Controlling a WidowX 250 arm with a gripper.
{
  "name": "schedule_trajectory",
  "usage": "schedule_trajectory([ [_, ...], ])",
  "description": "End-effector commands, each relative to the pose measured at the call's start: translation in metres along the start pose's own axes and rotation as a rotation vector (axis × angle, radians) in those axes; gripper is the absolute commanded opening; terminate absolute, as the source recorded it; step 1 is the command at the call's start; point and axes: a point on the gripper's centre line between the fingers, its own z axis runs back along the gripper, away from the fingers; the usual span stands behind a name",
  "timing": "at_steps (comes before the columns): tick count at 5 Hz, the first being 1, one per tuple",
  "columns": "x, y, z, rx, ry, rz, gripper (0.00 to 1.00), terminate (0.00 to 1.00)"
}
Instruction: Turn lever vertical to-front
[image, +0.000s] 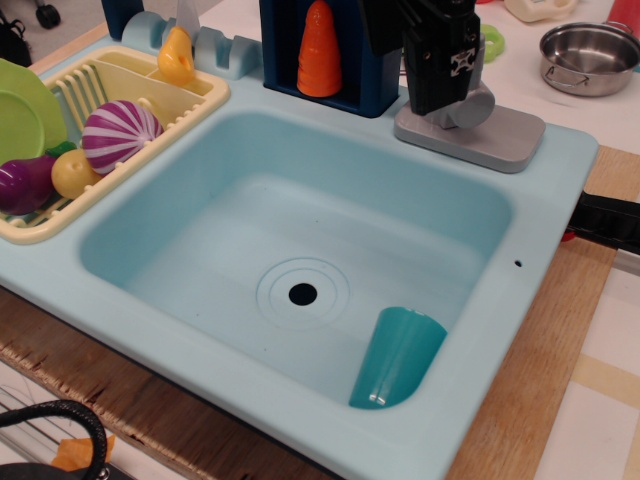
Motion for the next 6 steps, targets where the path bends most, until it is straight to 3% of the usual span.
schedule_trajectory([
  [1, 0.0, 0.0, 0.0, 0.0, 0.0, 0.0, 1.0, 0.0],
  [3, 0.025, 0.0, 0.004, 0.098, -0.131, 0.007, 1.0, 0.0],
  [4, 0.038, -0.002, 0.006, 0.113, -0.168, 0.011, 1.0, 0.0],
  [5, 0.049, -0.003, 0.01, 0.082, -0.156, 0.028, 1.0, 0.0],
  [6, 0.053, -0.002, 0.003, 0.084, -0.172, 0.048, 0.0, 0.0],
])
